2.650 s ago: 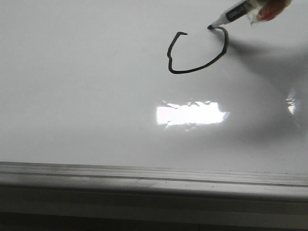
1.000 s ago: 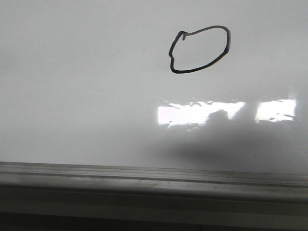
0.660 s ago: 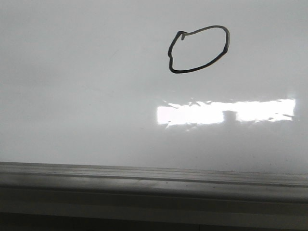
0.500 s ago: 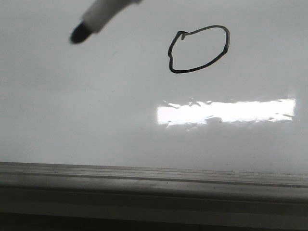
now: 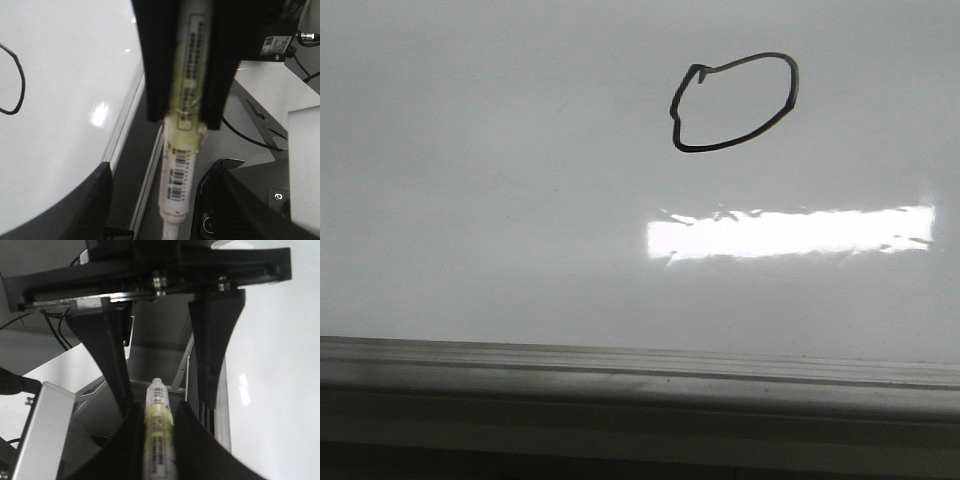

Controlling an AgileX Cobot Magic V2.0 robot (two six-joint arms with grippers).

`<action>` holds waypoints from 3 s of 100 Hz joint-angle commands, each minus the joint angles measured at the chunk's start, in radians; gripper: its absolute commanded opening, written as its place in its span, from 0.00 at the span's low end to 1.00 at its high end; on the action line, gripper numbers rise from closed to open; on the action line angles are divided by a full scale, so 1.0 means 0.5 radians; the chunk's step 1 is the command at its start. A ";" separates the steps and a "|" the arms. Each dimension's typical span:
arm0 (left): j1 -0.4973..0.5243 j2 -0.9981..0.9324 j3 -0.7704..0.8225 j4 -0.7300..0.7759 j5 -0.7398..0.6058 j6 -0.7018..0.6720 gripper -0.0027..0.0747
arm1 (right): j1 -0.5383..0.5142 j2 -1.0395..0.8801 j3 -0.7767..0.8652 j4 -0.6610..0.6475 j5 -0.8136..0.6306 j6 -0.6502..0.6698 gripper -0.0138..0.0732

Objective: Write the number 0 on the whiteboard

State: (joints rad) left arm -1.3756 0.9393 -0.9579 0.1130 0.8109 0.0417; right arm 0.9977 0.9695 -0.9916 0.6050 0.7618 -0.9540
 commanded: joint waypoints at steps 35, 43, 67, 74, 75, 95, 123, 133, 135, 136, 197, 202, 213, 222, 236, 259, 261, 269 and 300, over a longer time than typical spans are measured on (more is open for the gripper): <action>0.093 -0.010 -0.066 0.025 -0.011 -0.169 0.53 | 0.123 -0.026 -0.068 0.087 -0.114 -0.034 0.11; 0.100 -0.010 -0.066 0.009 0.019 -0.169 0.53 | 0.123 -0.067 -0.073 0.087 -0.135 -0.034 0.11; 0.100 0.063 -0.066 -0.004 -0.014 -0.169 0.53 | 0.123 -0.074 -0.073 0.134 -0.153 -0.034 0.11; 0.100 0.082 -0.066 -0.004 -0.050 -0.169 0.53 | 0.123 -0.070 -0.073 0.134 -0.133 -0.034 0.11; 0.100 0.086 -0.066 -0.004 -0.056 -0.169 0.53 | 0.123 -0.070 -0.073 0.134 -0.133 -0.034 0.11; 0.100 0.095 -0.066 0.020 -0.100 -0.169 0.52 | 0.123 -0.070 -0.073 0.134 -0.110 -0.034 0.11; 0.100 0.095 -0.066 0.033 -0.100 -0.169 0.18 | 0.123 -0.070 -0.073 0.134 -0.090 -0.034 0.11; 0.100 0.095 -0.066 0.033 -0.100 -0.169 0.05 | 0.123 -0.070 -0.073 0.134 -0.086 -0.034 0.11; 0.100 0.095 -0.066 0.033 -0.100 -0.169 0.02 | 0.123 -0.070 -0.073 0.134 -0.086 -0.034 0.11; 0.100 0.095 -0.066 0.033 -0.100 -0.169 0.02 | 0.123 -0.070 -0.073 0.134 -0.086 -0.034 0.11; 0.100 0.095 -0.066 0.033 -0.156 -0.169 0.12 | 0.123 -0.026 -0.069 0.134 0.041 -0.034 0.11; 0.100 0.095 -0.066 0.033 -0.156 -0.169 0.22 | 0.123 -0.023 -0.069 0.134 0.051 -0.034 0.11; 0.100 0.095 -0.066 0.033 -0.152 -0.169 0.46 | 0.123 -0.023 -0.069 0.134 0.043 -0.034 0.11; 0.100 0.095 -0.066 0.043 -0.152 -0.169 0.51 | 0.123 -0.023 -0.069 0.134 0.043 -0.034 0.11; 0.100 0.095 -0.066 0.043 -0.160 -0.169 0.51 | 0.123 -0.023 -0.069 0.134 0.043 -0.034 0.11; 0.100 0.095 -0.066 0.039 -0.164 -0.169 0.51 | 0.123 0.061 -0.069 0.120 0.047 -0.034 0.11; 0.100 0.095 -0.066 0.039 -0.164 -0.169 0.51 | 0.123 0.071 -0.069 0.120 0.047 -0.034 0.11; 0.100 0.095 -0.066 0.025 -0.159 -0.169 0.51 | 0.123 0.089 -0.069 0.120 0.044 -0.034 0.11; 0.100 0.095 -0.066 0.043 -0.031 -0.169 0.28 | 0.123 0.089 -0.069 0.123 -0.003 -0.034 0.11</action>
State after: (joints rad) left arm -1.3308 0.9959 -0.9558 0.0863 0.8518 -0.0226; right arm 1.0514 1.0238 -1.0002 0.6066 0.7275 -0.9636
